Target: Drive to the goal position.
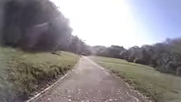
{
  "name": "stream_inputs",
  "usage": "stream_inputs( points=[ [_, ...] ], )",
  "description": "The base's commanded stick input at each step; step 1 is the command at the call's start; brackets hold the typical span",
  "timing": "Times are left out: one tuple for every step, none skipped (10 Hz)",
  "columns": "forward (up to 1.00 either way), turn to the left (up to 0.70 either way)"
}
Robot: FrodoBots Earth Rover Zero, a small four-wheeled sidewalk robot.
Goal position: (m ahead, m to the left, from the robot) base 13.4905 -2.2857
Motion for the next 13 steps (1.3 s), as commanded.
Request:
stream_inputs(
  points=[
    [0.50, 0.00],
    [0.50, 0.00],
    [0.50, 0.00],
    [0.50, 0.00],
    [0.50, 0.00],
    [0.50, 0.00],
    [0.50, 0.00],
    [0.50, 0.00],
    [0.50, 0.00],
    [0.50, 0.00],
    [0.50, 0.00],
    [0.50, 0.00],
    [0.50, 0.00]
  ],
)
